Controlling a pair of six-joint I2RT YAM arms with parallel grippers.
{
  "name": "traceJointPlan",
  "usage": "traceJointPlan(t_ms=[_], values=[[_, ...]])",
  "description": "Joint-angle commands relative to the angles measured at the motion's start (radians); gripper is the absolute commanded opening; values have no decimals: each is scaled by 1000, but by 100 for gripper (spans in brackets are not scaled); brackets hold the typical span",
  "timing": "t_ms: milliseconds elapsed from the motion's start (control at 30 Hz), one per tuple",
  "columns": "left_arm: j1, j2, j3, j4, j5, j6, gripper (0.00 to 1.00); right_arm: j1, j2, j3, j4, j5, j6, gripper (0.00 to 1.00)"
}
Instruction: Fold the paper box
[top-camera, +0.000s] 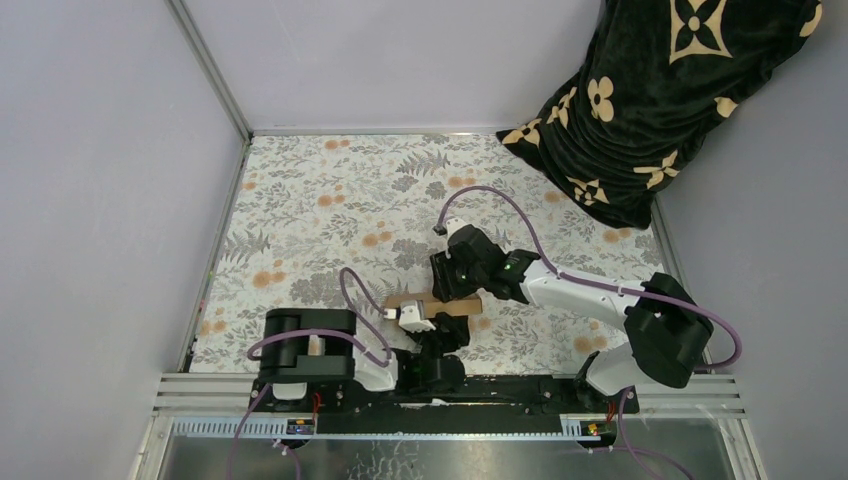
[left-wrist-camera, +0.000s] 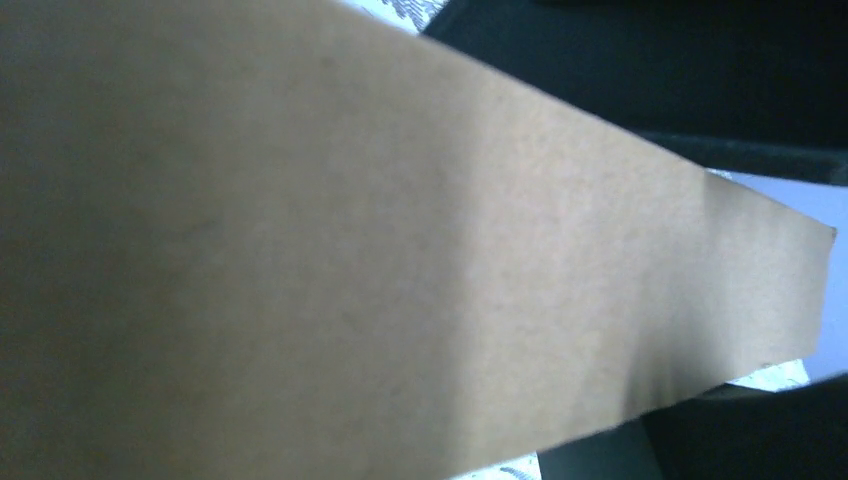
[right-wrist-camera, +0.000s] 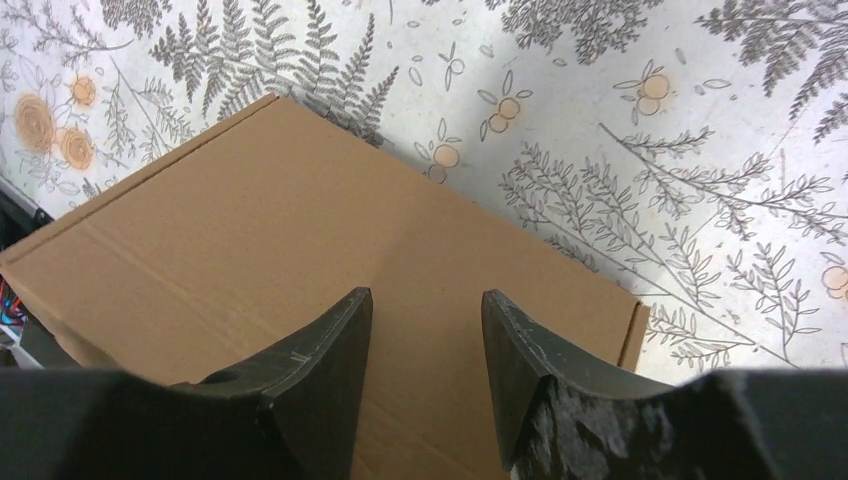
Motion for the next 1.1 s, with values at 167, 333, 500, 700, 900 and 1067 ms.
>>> traceJointPlan(t_ms=[167, 333, 500, 700, 900, 1067], values=[[165, 135, -89, 186, 350, 181, 74, -45, 12, -1, 42, 0, -51, 53], [236, 167, -97, 268, 424, 267, 74, -72, 41, 26, 46, -19, -70, 53], [249, 130, -108, 263, 527, 312, 71, -81, 44, 36, 40, -26, -74, 52], [87, -36, -32, -145, 452, 211, 75, -82, 35, 28, 36, -24, -71, 53], [24, -151, -5, -355, 486, 161, 75, -85, 43, 22, 44, -20, -67, 54], [-72, -273, 10, -567, 475, 101, 75, -91, 46, 26, 34, -12, -74, 54]])
